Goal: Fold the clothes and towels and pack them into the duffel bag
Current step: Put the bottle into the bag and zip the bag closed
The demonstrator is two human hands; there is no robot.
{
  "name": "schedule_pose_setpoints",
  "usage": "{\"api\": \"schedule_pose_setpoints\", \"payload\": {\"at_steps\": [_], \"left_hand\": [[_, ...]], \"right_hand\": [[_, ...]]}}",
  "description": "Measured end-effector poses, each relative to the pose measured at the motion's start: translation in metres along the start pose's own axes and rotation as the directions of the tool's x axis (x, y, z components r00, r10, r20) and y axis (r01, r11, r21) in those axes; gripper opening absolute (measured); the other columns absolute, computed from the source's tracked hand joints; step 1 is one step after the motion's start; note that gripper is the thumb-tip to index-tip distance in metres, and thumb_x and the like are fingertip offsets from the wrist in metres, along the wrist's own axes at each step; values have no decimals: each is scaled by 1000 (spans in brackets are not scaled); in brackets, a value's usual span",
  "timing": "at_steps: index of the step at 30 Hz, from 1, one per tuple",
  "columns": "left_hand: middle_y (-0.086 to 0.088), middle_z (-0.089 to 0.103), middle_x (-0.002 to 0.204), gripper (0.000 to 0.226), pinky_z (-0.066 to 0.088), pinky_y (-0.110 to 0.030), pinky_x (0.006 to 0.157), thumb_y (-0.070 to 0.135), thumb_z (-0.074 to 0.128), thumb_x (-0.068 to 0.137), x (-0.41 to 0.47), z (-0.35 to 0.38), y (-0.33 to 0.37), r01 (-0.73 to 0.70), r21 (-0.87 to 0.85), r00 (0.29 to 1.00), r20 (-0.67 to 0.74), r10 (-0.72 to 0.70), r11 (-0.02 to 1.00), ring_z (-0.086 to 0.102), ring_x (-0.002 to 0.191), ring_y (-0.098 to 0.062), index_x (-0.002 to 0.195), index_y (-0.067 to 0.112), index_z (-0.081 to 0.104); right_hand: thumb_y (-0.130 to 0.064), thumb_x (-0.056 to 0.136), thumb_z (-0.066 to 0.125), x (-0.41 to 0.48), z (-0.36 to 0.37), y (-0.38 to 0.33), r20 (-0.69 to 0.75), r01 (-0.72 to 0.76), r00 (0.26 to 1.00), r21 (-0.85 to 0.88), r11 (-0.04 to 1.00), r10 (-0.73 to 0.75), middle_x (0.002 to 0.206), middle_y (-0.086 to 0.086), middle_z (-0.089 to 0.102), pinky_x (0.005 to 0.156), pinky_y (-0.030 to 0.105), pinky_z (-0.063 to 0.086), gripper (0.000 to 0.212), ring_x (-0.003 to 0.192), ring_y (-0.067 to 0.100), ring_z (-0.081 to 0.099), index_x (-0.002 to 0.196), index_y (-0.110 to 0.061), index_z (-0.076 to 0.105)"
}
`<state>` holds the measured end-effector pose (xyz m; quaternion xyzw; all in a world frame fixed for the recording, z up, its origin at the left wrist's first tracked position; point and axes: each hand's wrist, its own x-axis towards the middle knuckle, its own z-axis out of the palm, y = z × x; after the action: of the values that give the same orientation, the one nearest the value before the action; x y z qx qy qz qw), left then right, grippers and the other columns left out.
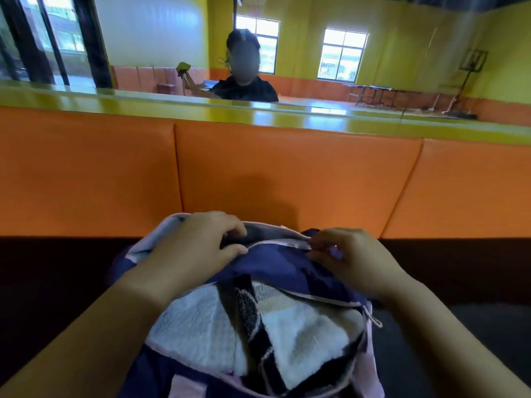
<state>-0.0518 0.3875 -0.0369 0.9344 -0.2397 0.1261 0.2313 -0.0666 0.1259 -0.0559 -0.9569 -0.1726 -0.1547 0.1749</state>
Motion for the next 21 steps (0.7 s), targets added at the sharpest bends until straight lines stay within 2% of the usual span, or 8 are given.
{"api": "schedule_pose_setpoints", "payload": {"at_steps": [4,8,12,15,17,19,21], "left_hand": [[13,63,103,21,49,-35,84,40,64,83,0,32,42,-27,-42,998,50,29,999,57,93,-10,102,31,64],[10,63,93,27,46,-39,85,52,57,77,-9,64,80,-101,-46,993,54,103,994,55,93,-15,92,29,63],[16,57,112,35,35,-35,92,56,56,82,-22,86,110,-112,11,979,170,109,994,44,108,-12,112,38,59],[12,55,117,36,37,-37,91,49,55,85,-24,97,119,-188,168,946,294,133,968,43,112,-18,118,36,58],[8,57,117,29,42,-37,88,37,54,87,-26,106,119,-204,194,926,356,125,959,46,110,-23,113,31,63],[2,59,111,31,47,-38,84,30,43,85,-29,116,118,-225,221,909,398,123,949,50,105,-29,106,26,66],[-1,60,109,45,47,-39,84,26,31,76,-31,126,116,-244,246,882,458,109,938,52,104,-32,104,23,66]], "right_hand": [[-33,82,69,-43,-2,34,-32,-175,983,103,979,180,86,-11,70,71,37,54,10,78,7,64,90,-28,69],[-28,81,72,-82,6,52,20,-296,954,188,936,298,89,-11,69,74,34,55,14,81,3,66,94,-27,69],[-31,84,69,-108,16,53,73,-343,939,212,915,335,93,-14,63,68,11,48,20,81,-1,61,103,-25,68],[-21,86,68,-115,24,50,94,-328,944,201,923,315,92,-5,67,72,24,51,16,81,9,63,102,-24,71],[-18,86,67,-115,27,50,81,-332,943,195,923,323,90,-2,69,72,30,52,12,82,13,64,95,-22,73],[-18,86,67,-115,28,51,60,-337,941,200,920,332,88,-2,69,69,24,50,10,80,12,64,93,-21,73],[-18,85,68,-116,25,51,56,-361,932,247,899,359,84,-5,69,65,17,46,10,77,7,63,92,-22,74]]}}
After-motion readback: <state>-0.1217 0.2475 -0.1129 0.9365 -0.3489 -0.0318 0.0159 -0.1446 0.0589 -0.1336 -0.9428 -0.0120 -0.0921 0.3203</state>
